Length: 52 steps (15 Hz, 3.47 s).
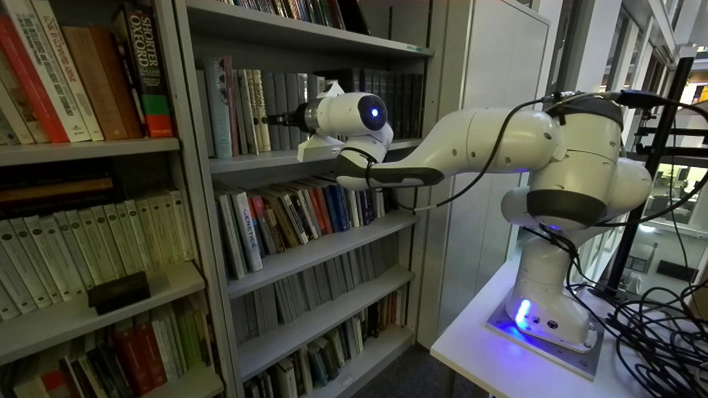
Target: Move the thin white book to the right
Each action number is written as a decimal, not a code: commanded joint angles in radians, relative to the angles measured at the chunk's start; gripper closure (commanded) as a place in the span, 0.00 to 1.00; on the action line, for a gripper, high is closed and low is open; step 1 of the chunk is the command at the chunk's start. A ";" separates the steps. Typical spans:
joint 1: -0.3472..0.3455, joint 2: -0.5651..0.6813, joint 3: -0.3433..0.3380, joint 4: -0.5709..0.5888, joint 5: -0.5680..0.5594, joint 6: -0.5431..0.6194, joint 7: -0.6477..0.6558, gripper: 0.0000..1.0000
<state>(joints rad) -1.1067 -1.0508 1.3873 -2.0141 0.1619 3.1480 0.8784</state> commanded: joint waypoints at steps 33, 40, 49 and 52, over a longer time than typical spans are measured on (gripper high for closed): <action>-0.391 0.049 0.229 0.395 0.149 0.040 -0.028 0.00; -0.473 0.067 0.287 0.483 0.154 0.089 -0.038 0.00; -0.510 0.100 0.324 0.505 0.150 0.121 -0.057 0.00; -0.507 0.099 0.309 0.503 0.148 0.117 -0.064 0.00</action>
<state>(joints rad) -1.5981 -0.9912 1.6856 -1.5275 0.3083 3.2418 0.8743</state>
